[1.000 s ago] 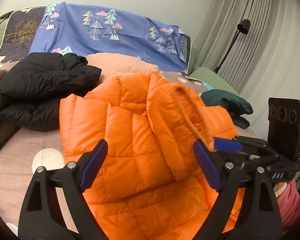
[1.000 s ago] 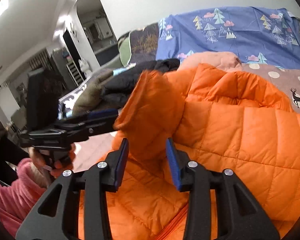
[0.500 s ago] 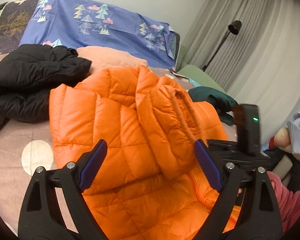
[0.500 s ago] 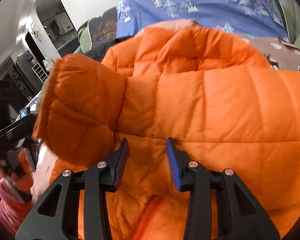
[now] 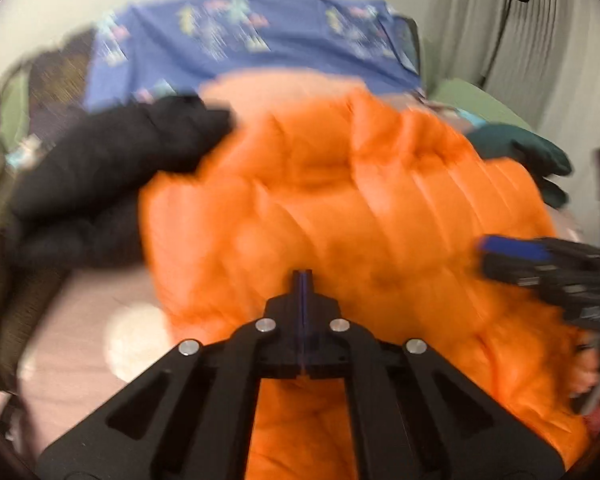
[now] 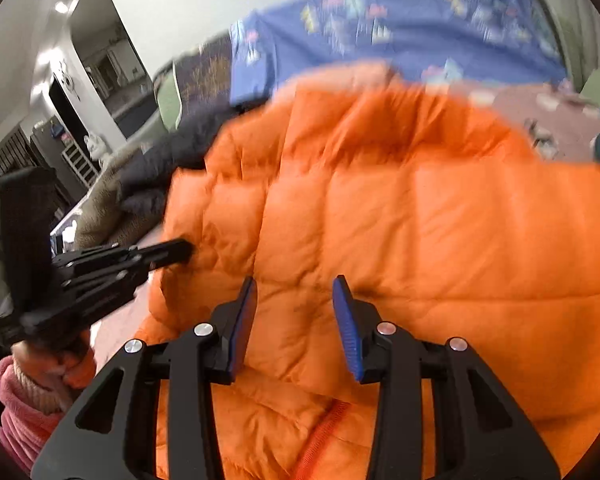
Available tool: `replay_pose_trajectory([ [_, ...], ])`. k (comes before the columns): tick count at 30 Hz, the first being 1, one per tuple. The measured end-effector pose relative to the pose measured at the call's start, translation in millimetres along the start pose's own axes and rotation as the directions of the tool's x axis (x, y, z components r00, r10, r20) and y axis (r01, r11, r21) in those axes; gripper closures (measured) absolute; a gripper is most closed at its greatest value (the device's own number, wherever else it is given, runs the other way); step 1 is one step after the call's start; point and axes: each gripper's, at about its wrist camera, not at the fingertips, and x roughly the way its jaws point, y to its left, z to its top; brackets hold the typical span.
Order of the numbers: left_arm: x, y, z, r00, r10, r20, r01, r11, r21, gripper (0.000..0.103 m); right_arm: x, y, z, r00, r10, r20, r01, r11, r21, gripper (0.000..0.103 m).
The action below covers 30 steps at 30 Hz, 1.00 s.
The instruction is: Fold large clothes
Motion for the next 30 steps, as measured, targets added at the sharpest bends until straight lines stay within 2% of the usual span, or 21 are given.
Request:
replay_pose_trajectory([
  [3,-14,14,5,0.992,0.106,0.072,-0.105,0.994,-0.017,0.103,-27,-15,0,0.992,-0.111,0.062,0.112,0.994,-0.010,0.063],
  [5,-9,24,3,0.987,0.148,0.055,-0.146,0.989,-0.033,0.103,-28,-33,-2,0.980,-0.190,0.061,0.189,0.982,0.014,0.063],
  [6,-3,31,1,0.992,0.124,0.028,-0.122,0.991,-0.055,0.103,-21,-49,-6,0.975,-0.222,0.026,0.220,0.974,0.059,0.063],
  [8,4,39,-8,0.999,0.048,-0.009,-0.049,0.992,-0.120,0.103,-1,-73,-17,0.973,-0.221,-0.070,0.229,0.964,0.134,0.063],
  [9,2,39,-12,1.000,0.009,-0.008,-0.010,0.989,-0.150,0.095,5,-80,-23,0.973,-0.215,-0.085,0.226,0.962,0.154,0.063],
  [10,-3,37,-16,0.999,-0.033,-0.005,0.032,0.986,-0.166,0.067,6,-80,-26,0.973,-0.217,-0.080,0.227,0.962,0.151,0.063],
  [11,-8,35,-19,0.999,-0.045,0.003,0.045,0.985,-0.169,0.046,4,-78,-27,0.972,-0.225,-0.072,0.233,0.963,0.136,0.063],
  [12,-12,31,-22,0.998,-0.054,0.020,0.056,0.985,-0.163,0.018,2,-75,-26,0.972,-0.226,-0.064,0.232,0.965,0.118,0.063],
  [13,-14,25,-23,0.996,-0.087,0.031,0.090,0.985,-0.144,0.016,1,-74,-25,0.973,-0.223,-0.061,0.229,0.967,0.114,0.063],
  [15,-2,11,-24,0.990,-0.141,-0.013,0.139,0.983,-0.116,0.020,2,-73,-23,0.975,-0.215,-0.063,0.221,0.968,0.116,0.063],
  [16,5,4,-25,0.989,-0.142,-0.041,0.138,0.986,-0.095,0.055,3,-73,-23,0.975,-0.214,-0.063,0.221,0.967,0.125,0.063],
  [17,16,-7,-23,0.989,-0.120,-0.090,0.116,0.992,-0.041,0.078,2,-73,-23,0.976,-0.209,-0.060,0.216,0.968,0.131,0.063],
  [18,24,-14,-20,0.987,-0.100,-0.124,0.100,0.995,-0.006,0.093,-1,-72,-21,0.980,-0.193,-0.050,0.198,0.971,0.135,0.063],
  [19,24,-19,-16,0.992,-0.063,-0.113,0.066,0.998,0.021,0.095,-7,-69,-20,0.982,-0.186,-0.035,0.189,0.973,0.134,0.063],
  [21,1,-27,2,1.000,0.026,0.004,-0.026,0.994,0.105,0.095,-29,-62,-11,0.984,-0.172,0.046,0.166,0.980,0.107,0.063],
  [22,-11,-28,13,0.997,0.054,0.054,-0.060,0.990,0.126,0.095,-36,-59,-7,0.982,-0.171,0.076,0.163,0.982,0.097,0.063],
  [24,-24,-24,28,0.991,0.089,0.102,-0.103,0.984,0.147,0.095,-49,-57,0,0.979,-0.169,0.114,0.160,0.983,0.086,0.063],
  [26,-21,-18,35,0.988,0.123,0.096,-0.137,0.977,0.162,0.092,-40,-59,3,0.978,-0.195,0.073,0.189,0.978,0.087,0.063],
  [28,-2,-14,29,0.981,0.185,0.062,-0.193,0.963,0.190,0.080,-14,-67,-5,0.968,-0.250,-0.012,0.250,0.964,0.089,0.063],
  [29,18,-10,18,0.973,0.231,0.021,-0.230,0.950,0.213,0.077,2,-73,-13,0.961,-0.269,-0.061,0.274,0.957,0.092,0.063],
  [30,38,-7,6,0.969,0.245,-0.036,-0.230,0.946,0.228,0.075,19,-82,-24,0.959,-0.265,-0.099,0.275,0.955,0.109,0.063],
])
